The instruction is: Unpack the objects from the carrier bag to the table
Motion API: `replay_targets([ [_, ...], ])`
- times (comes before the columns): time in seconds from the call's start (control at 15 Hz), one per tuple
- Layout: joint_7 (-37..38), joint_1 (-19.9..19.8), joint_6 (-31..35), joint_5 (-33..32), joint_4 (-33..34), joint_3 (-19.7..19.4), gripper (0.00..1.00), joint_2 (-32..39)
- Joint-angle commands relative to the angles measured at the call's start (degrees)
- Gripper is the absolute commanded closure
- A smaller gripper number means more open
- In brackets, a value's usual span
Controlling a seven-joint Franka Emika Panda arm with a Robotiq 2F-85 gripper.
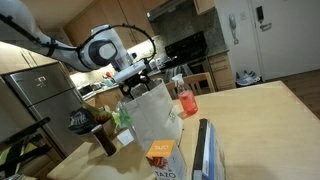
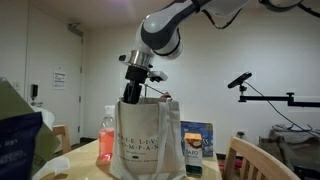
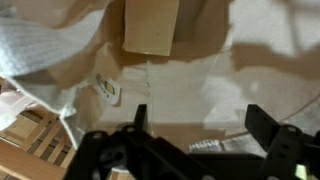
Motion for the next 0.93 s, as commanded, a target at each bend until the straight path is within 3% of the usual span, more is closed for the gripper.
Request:
replay_targets([
  [0.0,0.6,0.8,-2.9,-1.3,3.6,-0.6,0.0,0.9],
  [0.87,2.8,0.1,-9.8,-0.9,3.9,-2.8,0.0,2.6],
])
